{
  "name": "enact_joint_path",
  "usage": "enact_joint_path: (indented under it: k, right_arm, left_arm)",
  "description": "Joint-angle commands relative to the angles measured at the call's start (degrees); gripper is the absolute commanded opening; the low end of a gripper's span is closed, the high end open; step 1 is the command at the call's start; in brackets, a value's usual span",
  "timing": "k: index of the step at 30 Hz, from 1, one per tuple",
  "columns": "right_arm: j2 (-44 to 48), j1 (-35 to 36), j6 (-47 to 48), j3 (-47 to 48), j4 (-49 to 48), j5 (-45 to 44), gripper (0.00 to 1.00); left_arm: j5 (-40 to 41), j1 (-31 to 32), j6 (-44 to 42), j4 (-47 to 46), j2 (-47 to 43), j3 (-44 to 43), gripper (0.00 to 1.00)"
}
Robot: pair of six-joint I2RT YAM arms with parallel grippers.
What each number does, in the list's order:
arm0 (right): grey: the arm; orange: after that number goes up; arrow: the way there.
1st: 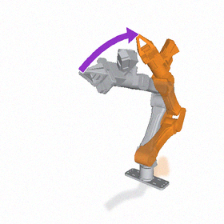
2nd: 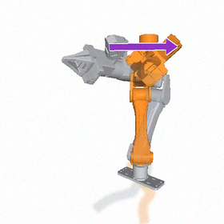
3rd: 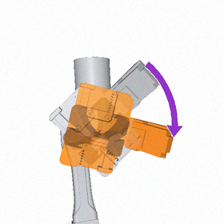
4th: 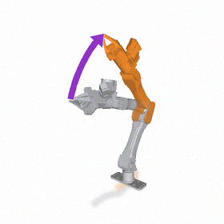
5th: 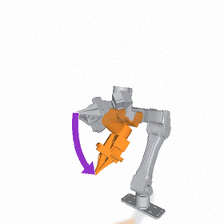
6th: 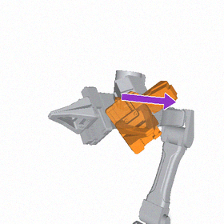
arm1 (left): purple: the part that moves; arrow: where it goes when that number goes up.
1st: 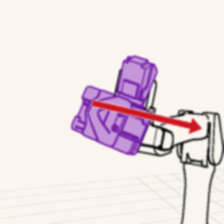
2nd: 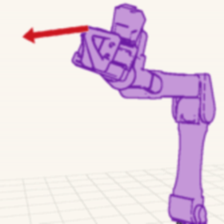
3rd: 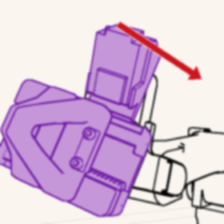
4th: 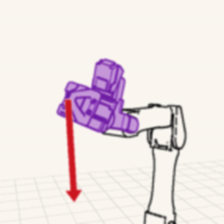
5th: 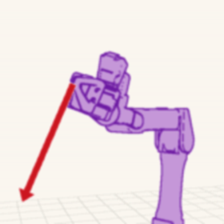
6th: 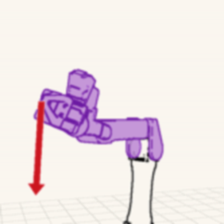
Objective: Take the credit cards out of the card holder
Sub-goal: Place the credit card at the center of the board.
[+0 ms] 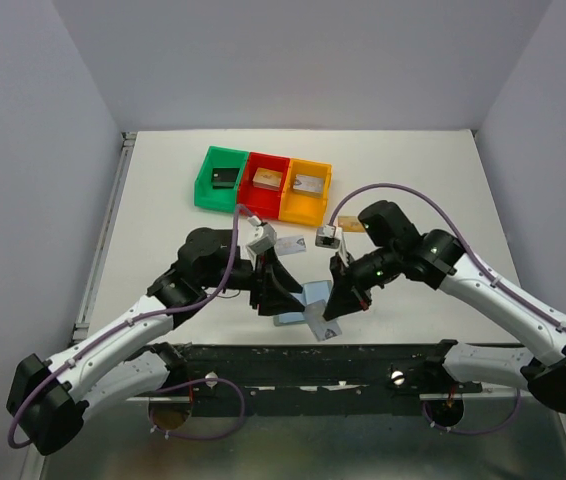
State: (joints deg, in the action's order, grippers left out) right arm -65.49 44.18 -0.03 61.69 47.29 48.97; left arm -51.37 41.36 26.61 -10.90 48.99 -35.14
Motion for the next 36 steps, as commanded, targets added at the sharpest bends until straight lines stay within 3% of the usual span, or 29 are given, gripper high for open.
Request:
enact_joint_path:
  k: [1,6,11,17,19,22,23,25,26,28,31,36]
  right_arm:
    - [-2.0,2.4,1.7,2.9,3.2,0.5,0.0]
    - [-3.2,3.9,1.7,4.0,3.3,-0.8,0.0]
    - [-3.8,4.5,1.3,4.8,2.9,-1.4,0.0]
    - [-3.8,4.5,1.2,5.1,2.4,-1.2,0.0]
    - [-3.7,4.6,1.3,5.1,2.4,-1.3,0.0]
    - [-3.4,4.6,0.7,4.9,2.3,-2.8,0.03]
    - [-3.1,4.6,0.2,4.9,2.1,-6.3,0.19]
    - [-1.4,4.4,-6.0,5.0,1.3,-17.8,0.44]
    - [0.2,3.9,-8.6,4.7,0.4,-24.1,0.51]
    - [3.9,0.1,-13.4,2.9,-2.5,-30.0,0.56]
    - [11.1,-5.1,-18.1,-1.3,-7.7,-36.2,0.57]
    - [18.3,-5.5,-22.9,-9.7,-15.5,-42.6,0.58]
  left_arm:
    - [-6.4,-0.1,1.6,-3.3,4.3,-0.4,0.66]
    - [-5.4,0.6,1.3,-2.6,4.7,-0.7,0.65]
    - [-6.6,2.6,0.3,-1.0,6.8,-1.6,0.56]
    - [-6.6,5.6,0.2,-1.2,8.6,-1.6,0.52]
    - [-6.6,6.0,-0.1,-1.2,8.9,-1.7,0.4]
    - [-5.7,6.1,-0.2,-1.0,9.0,-1.8,0.05]
    - [-4.4,6.1,-0.2,-0.6,8.7,-1.6,0.0]
    - [1.0,5.2,-0.8,1.0,7.2,-1.1,0.0]
    - [3.0,4.3,-0.2,0.7,6.3,-0.4,0.0]
    - [8.4,0.6,3.4,-1.3,4.2,2.2,0.0]
    - [22.6,-5.8,13.4,-3.5,3.1,6.1,0.0]
    - [40.2,-7.0,26.1,-8.9,10.1,10.4,0.0]
